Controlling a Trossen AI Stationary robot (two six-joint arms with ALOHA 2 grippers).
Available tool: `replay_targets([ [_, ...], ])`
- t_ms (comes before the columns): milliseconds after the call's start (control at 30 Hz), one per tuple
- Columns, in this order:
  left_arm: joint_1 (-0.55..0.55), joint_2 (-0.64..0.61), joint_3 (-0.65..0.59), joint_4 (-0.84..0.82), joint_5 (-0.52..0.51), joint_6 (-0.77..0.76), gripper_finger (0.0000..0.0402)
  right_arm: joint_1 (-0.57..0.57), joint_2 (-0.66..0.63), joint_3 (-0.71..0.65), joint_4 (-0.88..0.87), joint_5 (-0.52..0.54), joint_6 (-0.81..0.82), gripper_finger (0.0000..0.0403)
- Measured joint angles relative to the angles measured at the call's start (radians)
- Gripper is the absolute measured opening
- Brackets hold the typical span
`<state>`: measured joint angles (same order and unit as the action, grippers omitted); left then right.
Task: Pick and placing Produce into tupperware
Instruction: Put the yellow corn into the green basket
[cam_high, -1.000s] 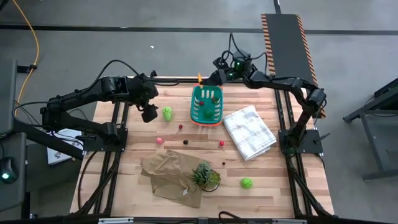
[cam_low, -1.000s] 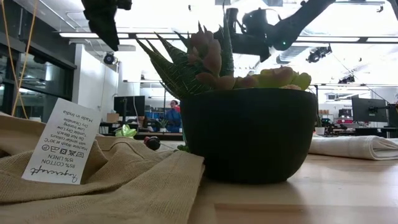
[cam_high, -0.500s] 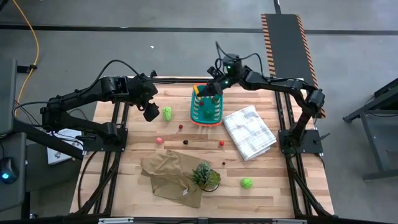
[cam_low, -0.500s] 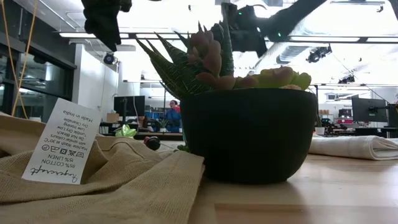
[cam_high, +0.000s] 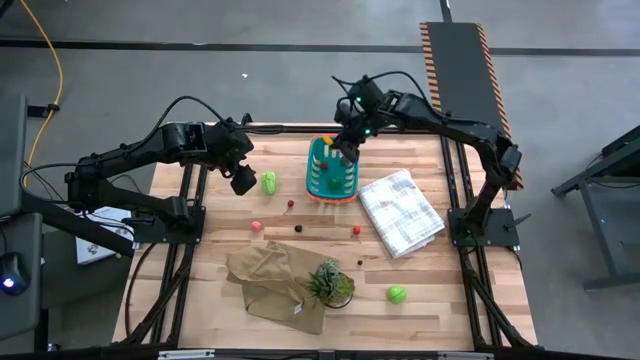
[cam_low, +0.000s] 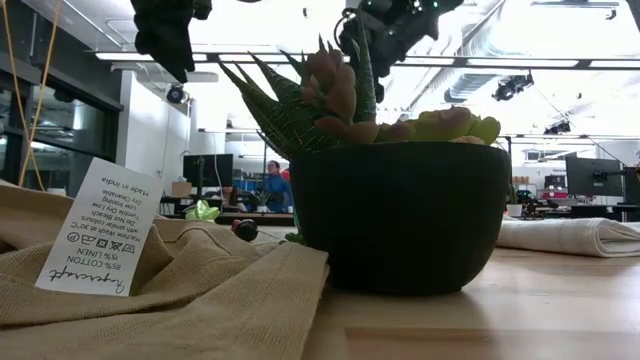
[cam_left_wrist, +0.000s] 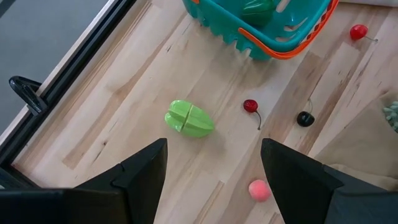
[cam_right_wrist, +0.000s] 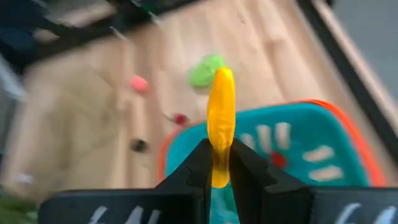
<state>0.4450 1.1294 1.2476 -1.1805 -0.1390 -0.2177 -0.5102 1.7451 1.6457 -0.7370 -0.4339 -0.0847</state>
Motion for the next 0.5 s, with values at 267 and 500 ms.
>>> replay_targets([
  [267, 0.0, 0.0, 0.0, 0.001, 0.0, 0.001, 0.0248, 0.008, 0.0, 0.024, -0.062, 0.171, -0.084, 0.0029],
  [500, 0.0, 0.0, 0.0, 0.001, 0.0, 0.001, 0.0248, 0.007, 0.045, 0.024, -0.071, 0.203, -0.102, 0.0029],
])
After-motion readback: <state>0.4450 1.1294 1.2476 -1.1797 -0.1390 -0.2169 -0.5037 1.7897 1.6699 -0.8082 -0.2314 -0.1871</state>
